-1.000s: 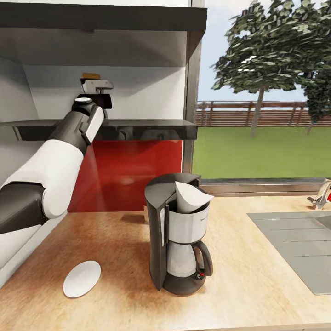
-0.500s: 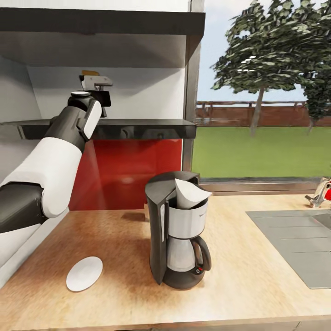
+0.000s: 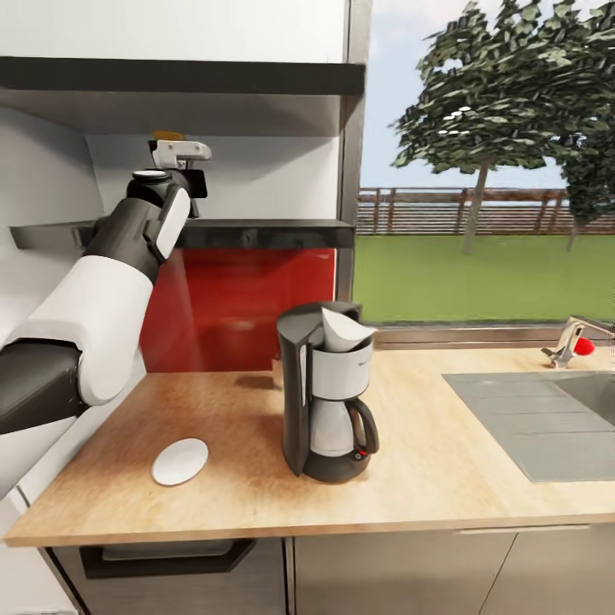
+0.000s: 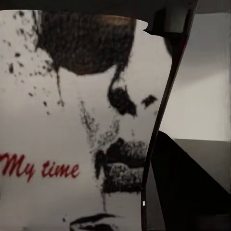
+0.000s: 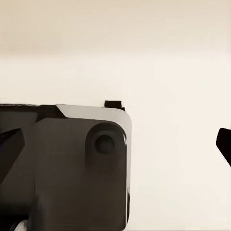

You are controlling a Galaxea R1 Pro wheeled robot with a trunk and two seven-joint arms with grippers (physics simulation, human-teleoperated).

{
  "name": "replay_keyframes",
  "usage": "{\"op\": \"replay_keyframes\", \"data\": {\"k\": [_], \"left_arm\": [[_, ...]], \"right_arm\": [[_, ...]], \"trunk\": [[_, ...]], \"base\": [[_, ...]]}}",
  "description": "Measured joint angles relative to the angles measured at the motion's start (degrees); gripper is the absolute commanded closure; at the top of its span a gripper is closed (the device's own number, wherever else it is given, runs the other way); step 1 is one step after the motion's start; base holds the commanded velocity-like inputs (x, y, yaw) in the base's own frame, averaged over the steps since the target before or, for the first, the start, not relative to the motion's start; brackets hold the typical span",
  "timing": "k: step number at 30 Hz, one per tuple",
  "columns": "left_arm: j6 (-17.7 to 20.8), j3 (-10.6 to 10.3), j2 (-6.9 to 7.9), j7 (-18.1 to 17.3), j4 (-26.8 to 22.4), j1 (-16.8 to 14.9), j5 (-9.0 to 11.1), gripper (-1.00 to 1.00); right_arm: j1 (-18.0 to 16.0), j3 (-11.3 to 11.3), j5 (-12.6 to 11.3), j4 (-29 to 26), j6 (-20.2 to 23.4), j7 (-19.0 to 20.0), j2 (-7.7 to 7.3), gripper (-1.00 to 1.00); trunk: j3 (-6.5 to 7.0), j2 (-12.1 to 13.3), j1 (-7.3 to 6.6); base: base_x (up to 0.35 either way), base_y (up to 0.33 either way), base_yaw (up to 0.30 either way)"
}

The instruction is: Set up a coffee station on the kitchen countertop: keep the coffee maker on the countertop, move the bottle of coffee from the kitchen shelf to the counter next to the coffee maker, place a paper coffee filter on top of the coffee maker, put the saucer next to the coffee maker with the coffee cup on the saucer, and place the electric kettle next to the coffee maker.

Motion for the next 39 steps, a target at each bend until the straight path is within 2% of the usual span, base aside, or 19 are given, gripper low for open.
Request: {"op": "replay_keyframes", "data": {"k": [3, 8, 19, 21, 25, 33, 39], "left_arm": [[-0.01, -0.04, 0.04, -0.43, -0.97, 0.12, 0.07, 1.0], [0.04, -0.04, 0.6, -4.73, -2.75, 0.28, -0.24, 1.0], [0.14, -0.06, 1.09, -6.29, -2.96, 0.46, -0.01, 1.0], [0.15, -0.1, 1.25, -8.94, -2.99, 0.54, -0.07, 1.0], [0.24, -0.04, 3.3, -14.01, -4.01, 0.7, -0.19, 1.0], [0.28, -0.1, 3.97, -15.31, -4.84, 0.95, 0.23, 1.0], [0.23, 0.13, 3.99, -16.16, -5.03, 3.82, 0.41, 1.0]], "right_arm": [[0.0, 0.0, 0.0, 0.07, -0.01, 0.0, 0.0, -1.0], [0.0, 0.05, 0.0, 0.09, -0.02, 0.0, 0.0, -1.0], [0.0, 0.06, 0.0, 0.09, -0.03, 0.03, -0.01, -1.0], [0.0, 0.05, 0.0, 0.08, -0.02, 0.01, 0.0, -1.0], [0.01, 0.05, 0.0, 0.08, -0.07, 0.0, 0.0, -1.0], [0.01, 0.05, 0.0, 0.08, -0.08, 0.0, 0.0, -1.0], [0.01, 0.05, -0.05, 0.08, -0.08, -0.01, 0.02, -1.0]], "trunk": [[0.0, 0.0, 0.0], [0.0, 0.0, 0.0], [0.0, 0.0, -0.02], [-0.01, -0.02, -0.02], [0.0, -0.01, -0.01], [0.0, 0.0, -0.01], [-0.01, 0.0, -0.01]], "base": [[-0.338, 0.0, 0.0], [-0.338, 0.0, 0.0], [-0.22, 0.0, 0.0], [-0.086, 0.0, 0.0], [-0.206, 0.0, 0.0], [-0.197, 0.0, 0.0], [-0.272, 0.0, 0.0]]}}
